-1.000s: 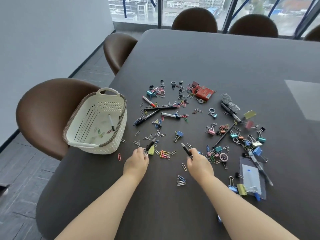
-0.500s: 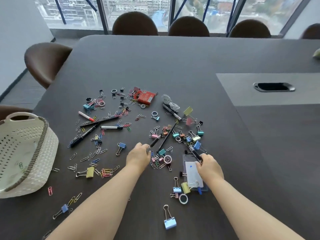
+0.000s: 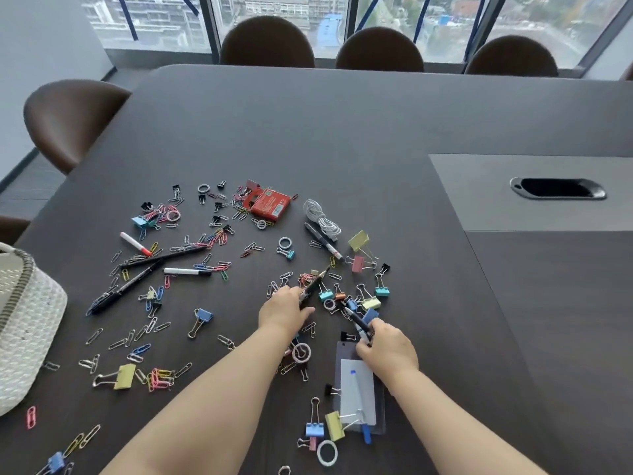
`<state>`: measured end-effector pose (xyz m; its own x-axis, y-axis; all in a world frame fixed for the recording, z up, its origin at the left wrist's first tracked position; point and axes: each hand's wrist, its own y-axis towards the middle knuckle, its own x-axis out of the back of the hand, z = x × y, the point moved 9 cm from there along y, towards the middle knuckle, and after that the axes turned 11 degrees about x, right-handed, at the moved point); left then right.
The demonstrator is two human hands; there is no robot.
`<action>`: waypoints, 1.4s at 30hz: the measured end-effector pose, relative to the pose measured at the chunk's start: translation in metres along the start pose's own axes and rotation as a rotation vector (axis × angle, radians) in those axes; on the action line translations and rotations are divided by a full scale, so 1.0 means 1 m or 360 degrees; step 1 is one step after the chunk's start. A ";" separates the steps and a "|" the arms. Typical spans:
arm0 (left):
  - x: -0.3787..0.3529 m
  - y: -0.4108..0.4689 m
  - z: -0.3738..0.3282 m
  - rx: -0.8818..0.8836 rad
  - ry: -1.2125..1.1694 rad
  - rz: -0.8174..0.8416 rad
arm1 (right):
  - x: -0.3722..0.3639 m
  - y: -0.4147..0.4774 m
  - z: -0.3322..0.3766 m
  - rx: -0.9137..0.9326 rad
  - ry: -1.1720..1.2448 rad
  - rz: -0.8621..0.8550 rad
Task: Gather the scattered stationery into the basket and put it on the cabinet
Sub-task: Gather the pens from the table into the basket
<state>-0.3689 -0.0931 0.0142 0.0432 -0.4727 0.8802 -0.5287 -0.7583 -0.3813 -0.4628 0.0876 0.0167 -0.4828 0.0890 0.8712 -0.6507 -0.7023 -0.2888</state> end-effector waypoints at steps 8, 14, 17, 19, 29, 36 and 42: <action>0.013 -0.008 0.019 -0.0002 0.0039 -0.0110 | -0.003 -0.004 0.003 0.0049 0.0133 -0.0058; 0.032 -0.019 0.056 0.0086 -0.0237 -0.0115 | -0.003 -0.003 0.037 0.0174 0.0393 -0.0132; 0.043 -0.018 0.074 0.0092 -0.0299 -0.0149 | -0.002 0.013 0.061 0.0285 0.0384 -0.0118; 0.052 -0.015 0.084 0.0083 -0.0378 -0.0174 | -0.001 0.030 0.076 0.0272 0.0371 -0.0059; 0.098 0.040 0.139 0.0267 -0.0526 -0.0402 | 0.028 0.138 0.104 0.0059 -0.0144 -0.0096; 0.093 0.067 0.157 0.0258 -0.0449 -0.0407 | 0.019 0.179 0.119 0.0042 -0.0397 -0.0012; 0.091 0.054 0.173 0.0347 -0.0466 -0.0372 | 0.006 0.164 0.128 0.0062 -0.0166 0.0027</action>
<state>-0.2473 -0.2547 0.0244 0.3960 -0.3604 0.8446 -0.2860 -0.9224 -0.2595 -0.4972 -0.1173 0.0250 -0.4284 0.0042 0.9036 -0.6188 -0.7301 -0.2900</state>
